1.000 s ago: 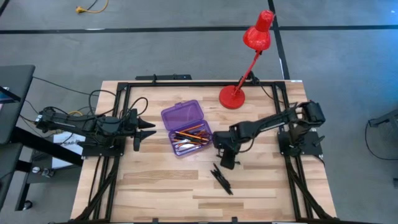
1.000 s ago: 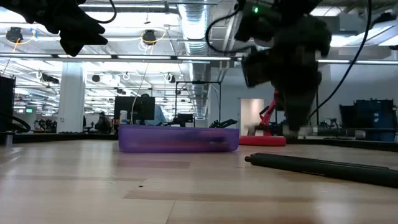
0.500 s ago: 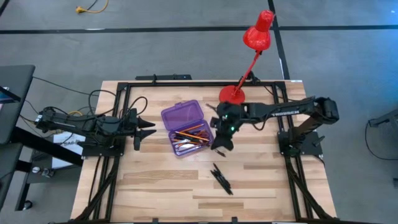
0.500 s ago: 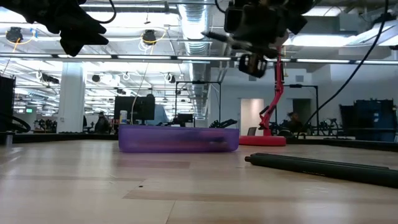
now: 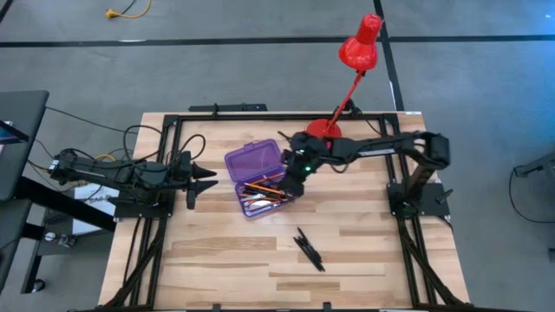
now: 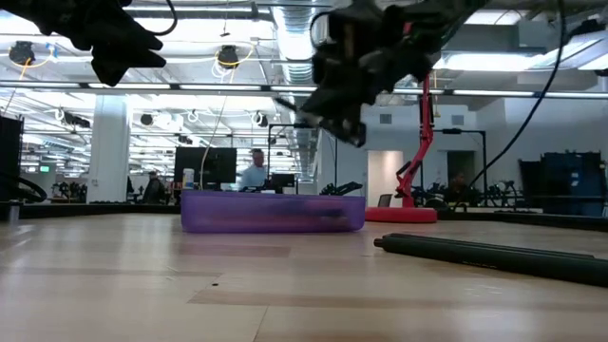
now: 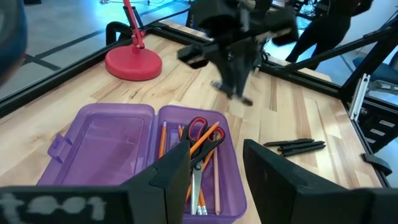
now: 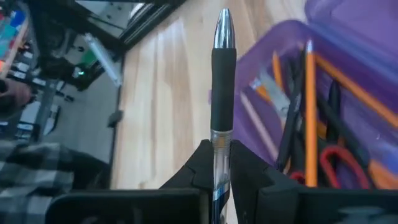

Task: Pick & place school supplies into a supply box
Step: Put the transparent pen into the purple supply box

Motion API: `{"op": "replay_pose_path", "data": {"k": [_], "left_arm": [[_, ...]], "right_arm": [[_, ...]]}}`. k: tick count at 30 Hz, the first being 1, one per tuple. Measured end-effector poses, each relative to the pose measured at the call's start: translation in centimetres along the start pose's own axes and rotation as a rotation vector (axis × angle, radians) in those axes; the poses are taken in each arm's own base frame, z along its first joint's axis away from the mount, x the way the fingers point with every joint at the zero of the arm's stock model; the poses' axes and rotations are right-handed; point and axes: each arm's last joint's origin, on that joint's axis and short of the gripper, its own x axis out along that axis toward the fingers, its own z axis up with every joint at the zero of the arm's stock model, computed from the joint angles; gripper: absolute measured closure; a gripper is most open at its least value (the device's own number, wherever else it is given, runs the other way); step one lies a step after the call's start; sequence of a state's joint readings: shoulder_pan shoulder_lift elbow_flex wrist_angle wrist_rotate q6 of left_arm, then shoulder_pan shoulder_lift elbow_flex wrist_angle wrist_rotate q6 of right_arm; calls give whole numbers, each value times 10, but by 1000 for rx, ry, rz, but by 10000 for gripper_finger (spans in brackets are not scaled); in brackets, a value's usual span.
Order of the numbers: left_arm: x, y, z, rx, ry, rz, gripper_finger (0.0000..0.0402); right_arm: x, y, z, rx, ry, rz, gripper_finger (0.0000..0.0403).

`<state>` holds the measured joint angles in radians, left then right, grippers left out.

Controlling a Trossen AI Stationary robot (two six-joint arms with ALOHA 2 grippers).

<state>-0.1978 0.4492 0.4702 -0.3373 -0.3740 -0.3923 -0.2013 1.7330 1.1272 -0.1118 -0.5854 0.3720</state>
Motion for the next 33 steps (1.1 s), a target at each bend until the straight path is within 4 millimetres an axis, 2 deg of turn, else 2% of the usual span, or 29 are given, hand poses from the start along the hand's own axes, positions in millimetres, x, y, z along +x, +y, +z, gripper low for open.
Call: {"op": "replay_pose_path", "data": {"k": [7, 13, 17, 24, 33], "left_arm": [[0, 0, 0, -15, 0, 0, 264], [0, 0, 0, -15, 0, 0, 264], [0, 0, 0, -19, 0, 0, 264], [0, 0, 0, -21, 0, 2, 264], [0, 0, 0, -18, -3, 7, 264]], "right_arm": [[22, -17, 24, -43, 9, -33, 388], [37, -31, 30, -44, 173, -124, 387], [43, -31, 31, -85, 271, -210, 385], [44, -24, 40, -156, 260, -280, 380], [46, -22, 38, -166, 274, -303, 356]]}}
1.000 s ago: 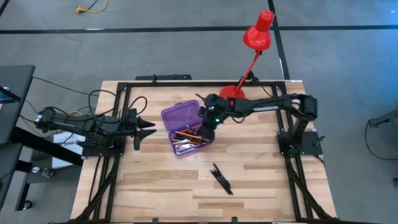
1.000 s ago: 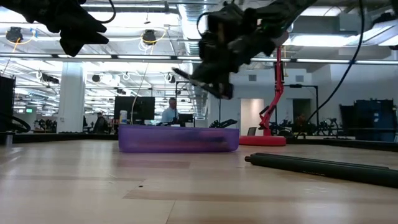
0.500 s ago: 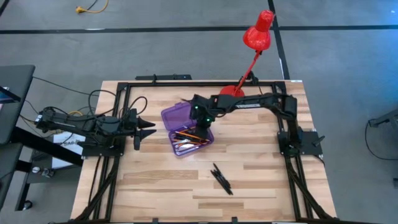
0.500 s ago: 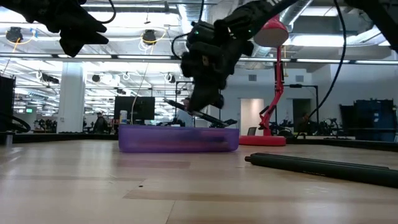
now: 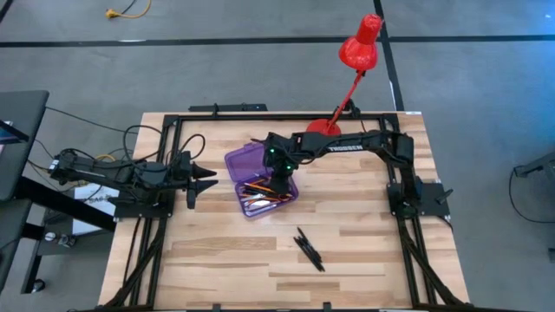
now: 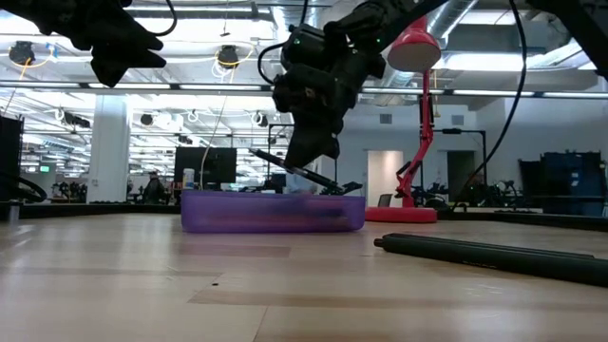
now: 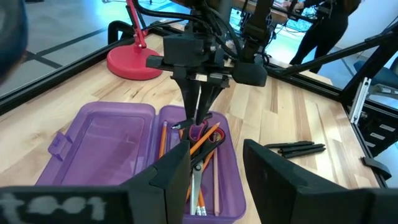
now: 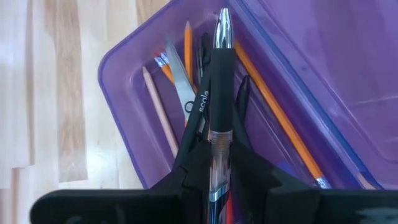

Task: Pick & place school supplies into a supply box
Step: Put the transparent pen into the purple supply box, then put the black pen into the purple supply box

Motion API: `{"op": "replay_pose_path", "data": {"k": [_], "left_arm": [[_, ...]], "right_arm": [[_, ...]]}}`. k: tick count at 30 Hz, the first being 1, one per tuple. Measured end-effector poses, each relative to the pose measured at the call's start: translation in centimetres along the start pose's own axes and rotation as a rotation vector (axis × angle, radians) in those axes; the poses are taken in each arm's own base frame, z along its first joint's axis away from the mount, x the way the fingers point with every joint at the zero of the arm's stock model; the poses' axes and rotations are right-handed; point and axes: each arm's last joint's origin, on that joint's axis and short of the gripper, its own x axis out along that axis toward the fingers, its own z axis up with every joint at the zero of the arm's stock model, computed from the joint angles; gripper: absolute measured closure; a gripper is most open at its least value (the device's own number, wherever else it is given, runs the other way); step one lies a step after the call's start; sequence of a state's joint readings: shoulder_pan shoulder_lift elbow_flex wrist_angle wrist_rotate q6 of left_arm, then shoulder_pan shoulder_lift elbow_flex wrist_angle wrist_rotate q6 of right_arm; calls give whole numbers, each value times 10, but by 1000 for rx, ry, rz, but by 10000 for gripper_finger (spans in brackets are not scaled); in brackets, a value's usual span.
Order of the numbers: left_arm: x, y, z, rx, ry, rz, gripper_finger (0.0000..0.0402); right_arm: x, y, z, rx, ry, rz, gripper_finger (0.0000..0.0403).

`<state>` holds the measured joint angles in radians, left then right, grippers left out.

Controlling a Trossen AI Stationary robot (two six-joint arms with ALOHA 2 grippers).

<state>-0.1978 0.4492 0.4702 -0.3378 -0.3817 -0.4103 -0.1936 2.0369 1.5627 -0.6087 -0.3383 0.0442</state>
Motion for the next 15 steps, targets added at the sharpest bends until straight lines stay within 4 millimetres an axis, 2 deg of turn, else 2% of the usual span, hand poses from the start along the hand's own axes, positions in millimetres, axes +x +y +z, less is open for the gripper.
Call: {"op": "replay_pose_path", "data": {"k": [15], "left_arm": [[0, 0, 0, 6, 3, 1, 264]], "right_arm": [[-1, 12, -1, -12, 10, -21, 307]]}}
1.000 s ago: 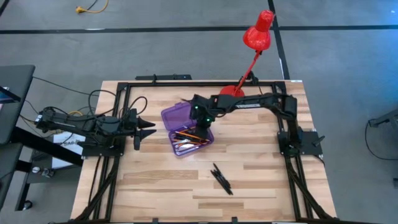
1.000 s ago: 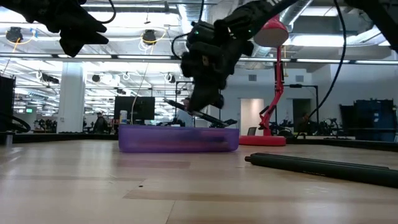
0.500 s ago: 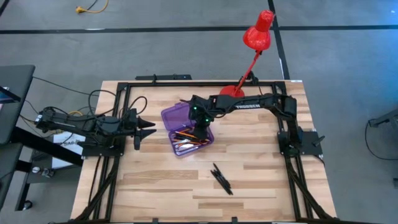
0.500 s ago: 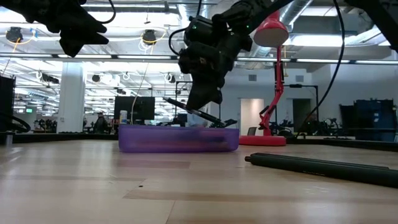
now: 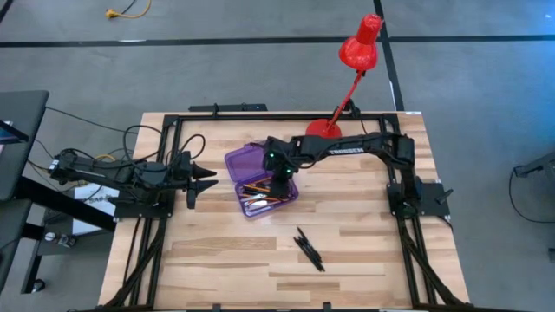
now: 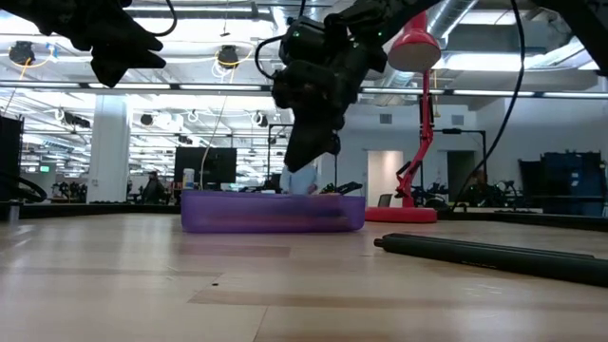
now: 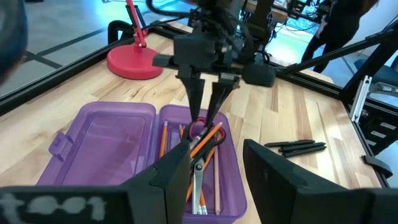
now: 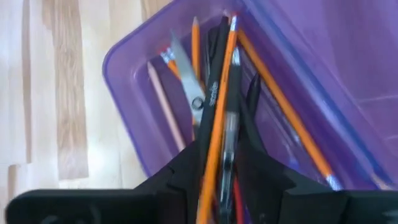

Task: Pick & place school supplies into a supply box
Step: Put the black pen into the purple supply box

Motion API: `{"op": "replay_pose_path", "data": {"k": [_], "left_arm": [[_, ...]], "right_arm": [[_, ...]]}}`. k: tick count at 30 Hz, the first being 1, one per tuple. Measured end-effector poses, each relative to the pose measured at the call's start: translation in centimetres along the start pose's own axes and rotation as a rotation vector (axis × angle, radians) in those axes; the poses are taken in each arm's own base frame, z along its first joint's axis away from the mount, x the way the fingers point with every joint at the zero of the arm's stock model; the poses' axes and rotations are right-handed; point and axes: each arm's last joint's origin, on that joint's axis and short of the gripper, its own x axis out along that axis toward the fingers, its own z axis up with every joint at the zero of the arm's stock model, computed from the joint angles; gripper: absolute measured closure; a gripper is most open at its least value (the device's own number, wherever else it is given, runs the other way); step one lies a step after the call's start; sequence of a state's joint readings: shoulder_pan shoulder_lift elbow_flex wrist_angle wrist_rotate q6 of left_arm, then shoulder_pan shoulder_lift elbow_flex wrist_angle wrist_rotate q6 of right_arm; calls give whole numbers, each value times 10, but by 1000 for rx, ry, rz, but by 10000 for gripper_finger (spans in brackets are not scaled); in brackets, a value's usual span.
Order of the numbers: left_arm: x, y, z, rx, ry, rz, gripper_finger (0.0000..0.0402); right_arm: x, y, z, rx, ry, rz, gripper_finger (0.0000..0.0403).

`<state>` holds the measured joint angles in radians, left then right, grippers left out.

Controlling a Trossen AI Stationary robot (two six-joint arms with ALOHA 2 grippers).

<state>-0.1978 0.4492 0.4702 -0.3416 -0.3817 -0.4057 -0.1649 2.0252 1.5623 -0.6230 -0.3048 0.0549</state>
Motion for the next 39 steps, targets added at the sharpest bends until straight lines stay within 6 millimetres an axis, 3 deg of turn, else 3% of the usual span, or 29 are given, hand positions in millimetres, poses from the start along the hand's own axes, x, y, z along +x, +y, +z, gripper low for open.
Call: {"op": "replay_pose_path", "data": {"k": [6, 15, 22, 26, 39], "left_arm": [[0, 0, -1, 5, 6, 3, 264], [0, 0, 0, 47, 4, 2, 264], [0, 0, 0, 74, 7, -10, 264], [0, -1, -1, 97, 16, -33, 264], [0, -3, -2, 136, 43, -100, 264]], "right_arm": [[-18, 24, -6, -4, 48, -32, 292], [-49, 97, -25, 64, 93, -64, 290], [-35, 146, -51, 153, 196, -113, 290], [-24, 164, -67, 238, 214, -140, 290], [11, 183, -113, 521, 216, -179, 290]]}}
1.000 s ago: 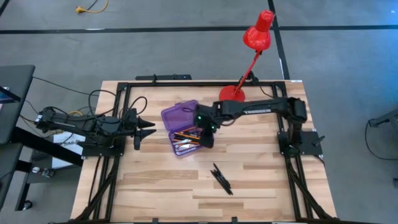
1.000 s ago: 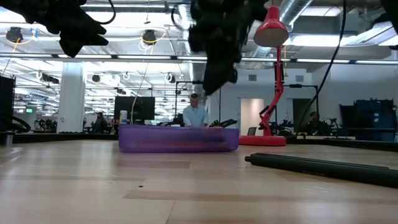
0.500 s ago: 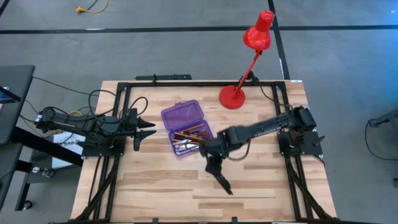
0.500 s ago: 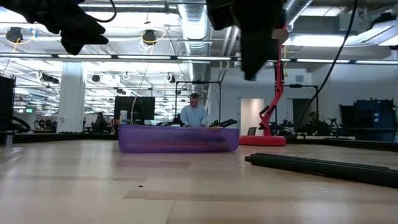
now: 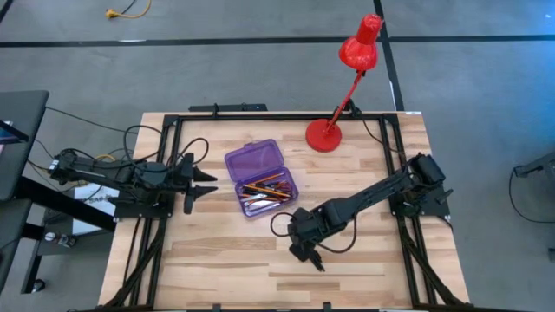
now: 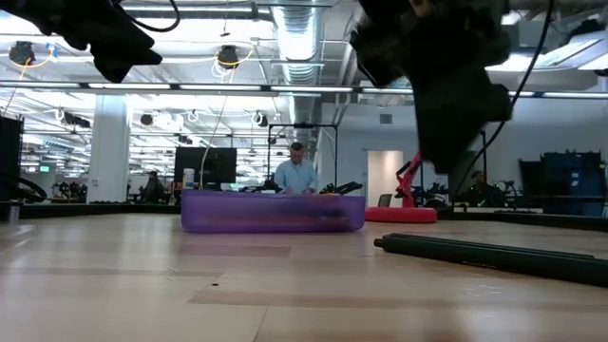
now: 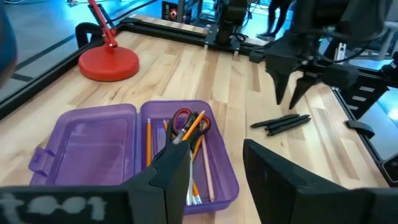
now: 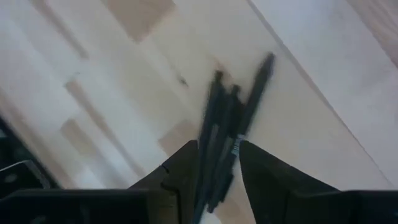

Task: Pick & place school supplies into a supply box
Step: Put the black pen into the purple supply box

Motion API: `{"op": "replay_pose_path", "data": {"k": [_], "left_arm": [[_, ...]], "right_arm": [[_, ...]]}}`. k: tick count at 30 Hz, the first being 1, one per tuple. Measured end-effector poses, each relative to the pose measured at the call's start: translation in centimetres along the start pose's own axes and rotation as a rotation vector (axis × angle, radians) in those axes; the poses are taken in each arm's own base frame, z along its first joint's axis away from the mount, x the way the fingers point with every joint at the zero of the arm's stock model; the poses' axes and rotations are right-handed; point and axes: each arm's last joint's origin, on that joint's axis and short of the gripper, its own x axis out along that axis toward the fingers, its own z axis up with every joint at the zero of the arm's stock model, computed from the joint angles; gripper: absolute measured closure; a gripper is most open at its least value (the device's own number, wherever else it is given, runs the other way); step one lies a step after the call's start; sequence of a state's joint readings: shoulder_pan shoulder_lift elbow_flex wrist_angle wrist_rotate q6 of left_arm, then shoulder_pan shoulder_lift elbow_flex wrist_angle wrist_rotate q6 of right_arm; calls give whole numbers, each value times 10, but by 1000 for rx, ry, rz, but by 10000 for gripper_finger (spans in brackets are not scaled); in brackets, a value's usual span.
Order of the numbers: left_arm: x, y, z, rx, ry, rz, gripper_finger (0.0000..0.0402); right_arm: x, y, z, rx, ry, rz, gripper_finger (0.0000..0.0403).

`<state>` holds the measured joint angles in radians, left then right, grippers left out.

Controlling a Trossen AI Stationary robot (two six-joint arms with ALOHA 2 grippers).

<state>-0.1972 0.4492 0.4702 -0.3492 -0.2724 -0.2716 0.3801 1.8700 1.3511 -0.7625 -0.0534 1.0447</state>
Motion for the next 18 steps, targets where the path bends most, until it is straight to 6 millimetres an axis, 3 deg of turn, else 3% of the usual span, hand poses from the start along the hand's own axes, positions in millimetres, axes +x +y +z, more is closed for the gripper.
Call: {"op": "replay_pose_path", "data": {"k": [8, 18], "left_arm": [[3, -5, -3, 22, 66, -161, 264], [26, -15, -4, 113, 118, -243, 264]], "right_arm": [[7, -6, -7, 87, -7, -47, 290], [16, -16, -47, 177, -19, -273, 290]]}}
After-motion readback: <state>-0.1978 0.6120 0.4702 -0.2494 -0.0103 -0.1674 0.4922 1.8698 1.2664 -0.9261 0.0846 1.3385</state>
